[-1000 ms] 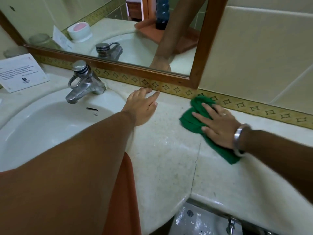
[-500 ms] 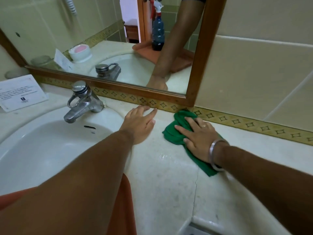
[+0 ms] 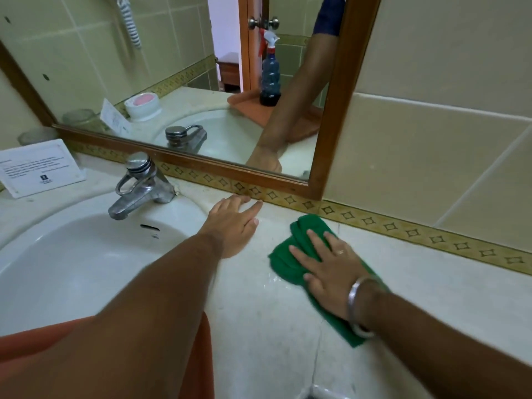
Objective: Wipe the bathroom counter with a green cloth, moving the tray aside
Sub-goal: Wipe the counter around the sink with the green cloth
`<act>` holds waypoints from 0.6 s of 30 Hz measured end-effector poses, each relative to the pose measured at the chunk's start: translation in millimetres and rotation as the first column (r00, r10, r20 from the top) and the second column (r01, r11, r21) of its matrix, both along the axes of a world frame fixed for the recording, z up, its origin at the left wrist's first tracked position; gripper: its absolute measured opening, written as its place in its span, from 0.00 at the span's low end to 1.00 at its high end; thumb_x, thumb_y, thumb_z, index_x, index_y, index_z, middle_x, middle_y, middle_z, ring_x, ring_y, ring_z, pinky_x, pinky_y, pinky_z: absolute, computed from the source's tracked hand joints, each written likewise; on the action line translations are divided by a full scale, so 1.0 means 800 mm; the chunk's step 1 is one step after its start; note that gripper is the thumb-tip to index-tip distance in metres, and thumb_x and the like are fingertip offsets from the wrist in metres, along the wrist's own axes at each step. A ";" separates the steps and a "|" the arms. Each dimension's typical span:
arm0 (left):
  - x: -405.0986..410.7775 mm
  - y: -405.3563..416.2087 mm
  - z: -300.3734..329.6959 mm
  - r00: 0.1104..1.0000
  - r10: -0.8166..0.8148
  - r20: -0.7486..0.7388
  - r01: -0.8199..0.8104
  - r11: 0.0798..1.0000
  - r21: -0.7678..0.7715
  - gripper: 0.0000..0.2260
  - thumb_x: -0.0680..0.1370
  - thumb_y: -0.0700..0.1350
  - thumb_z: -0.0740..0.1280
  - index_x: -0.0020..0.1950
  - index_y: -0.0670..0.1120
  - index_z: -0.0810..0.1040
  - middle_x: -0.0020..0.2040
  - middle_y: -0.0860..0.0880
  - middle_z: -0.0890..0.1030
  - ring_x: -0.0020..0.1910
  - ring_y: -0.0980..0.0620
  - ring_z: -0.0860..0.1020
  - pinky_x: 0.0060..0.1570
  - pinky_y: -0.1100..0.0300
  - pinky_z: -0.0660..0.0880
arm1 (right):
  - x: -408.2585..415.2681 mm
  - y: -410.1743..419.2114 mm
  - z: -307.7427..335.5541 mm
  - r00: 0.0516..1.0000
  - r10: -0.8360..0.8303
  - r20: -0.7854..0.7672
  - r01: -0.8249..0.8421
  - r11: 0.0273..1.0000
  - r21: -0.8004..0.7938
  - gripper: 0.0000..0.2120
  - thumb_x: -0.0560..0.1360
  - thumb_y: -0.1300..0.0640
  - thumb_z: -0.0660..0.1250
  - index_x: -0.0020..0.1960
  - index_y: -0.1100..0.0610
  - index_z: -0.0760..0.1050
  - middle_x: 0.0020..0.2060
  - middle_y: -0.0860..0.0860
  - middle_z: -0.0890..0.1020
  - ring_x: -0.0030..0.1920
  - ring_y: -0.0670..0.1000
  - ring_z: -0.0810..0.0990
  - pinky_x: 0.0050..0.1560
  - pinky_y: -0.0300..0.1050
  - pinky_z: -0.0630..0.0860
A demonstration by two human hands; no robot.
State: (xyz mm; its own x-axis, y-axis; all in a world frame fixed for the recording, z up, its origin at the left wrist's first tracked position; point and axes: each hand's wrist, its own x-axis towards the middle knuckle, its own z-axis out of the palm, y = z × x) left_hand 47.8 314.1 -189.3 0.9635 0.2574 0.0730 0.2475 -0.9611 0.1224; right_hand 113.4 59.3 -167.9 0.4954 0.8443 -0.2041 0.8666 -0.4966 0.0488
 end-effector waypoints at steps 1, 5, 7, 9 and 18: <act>-0.002 -0.001 -0.007 0.999 -0.002 -0.047 0.002 1.000 0.015 0.23 0.83 0.54 0.49 0.79 0.53 0.58 0.76 0.44 0.63 0.75 0.45 0.59 0.74 0.46 0.55 | -0.027 0.003 -0.011 0.999 0.043 0.006 -0.043 0.999 0.018 0.29 0.77 0.40 0.45 0.76 0.38 0.40 0.78 0.55 0.46 0.76 0.63 0.47 0.73 0.61 0.47; -0.005 -0.027 -0.026 0.970 0.097 -0.225 -0.101 0.995 -0.006 0.25 0.83 0.57 0.45 0.80 0.55 0.47 0.81 0.45 0.48 0.79 0.42 0.47 0.75 0.44 0.44 | -0.059 -0.089 -0.018 0.916 0.400 -0.021 -0.400 0.916 0.023 0.27 0.73 0.38 0.54 0.72 0.37 0.62 0.70 0.53 0.71 0.68 0.58 0.72 0.66 0.56 0.70; -0.008 -0.050 -0.021 0.969 0.113 -0.221 -0.122 0.992 -0.026 0.26 0.82 0.59 0.44 0.80 0.56 0.45 0.81 0.45 0.45 0.79 0.41 0.44 0.75 0.44 0.41 | -0.022 -0.156 -0.009 0.925 0.379 -0.027 -0.379 0.923 -0.061 0.24 0.77 0.38 0.48 0.73 0.36 0.59 0.72 0.52 0.68 0.69 0.57 0.69 0.65 0.59 0.71; -0.014 -0.064 -0.008 0.980 0.098 -0.171 -0.100 0.995 -0.006 0.26 0.82 0.60 0.43 0.80 0.58 0.46 0.81 0.45 0.46 0.79 0.41 0.45 0.75 0.45 0.42 | 0.019 -0.189 0.005 0.969 0.239 -0.061 -0.243 0.966 -0.087 0.26 0.77 0.35 0.40 0.75 0.35 0.48 0.76 0.52 0.55 0.74 0.60 0.60 0.69 0.60 0.62; -0.016 -0.040 0.035 0.989 0.137 -0.046 -0.135 0.990 0.044 0.24 0.83 0.55 0.47 0.79 0.57 0.53 0.80 0.43 0.53 0.78 0.40 0.52 0.75 0.43 0.48 | -0.040 -0.001 0.015 0.995 0.048 0.090 -0.057 0.994 0.091 0.29 0.76 0.38 0.41 0.76 0.40 0.44 0.77 0.57 0.52 0.76 0.64 0.50 0.73 0.64 0.51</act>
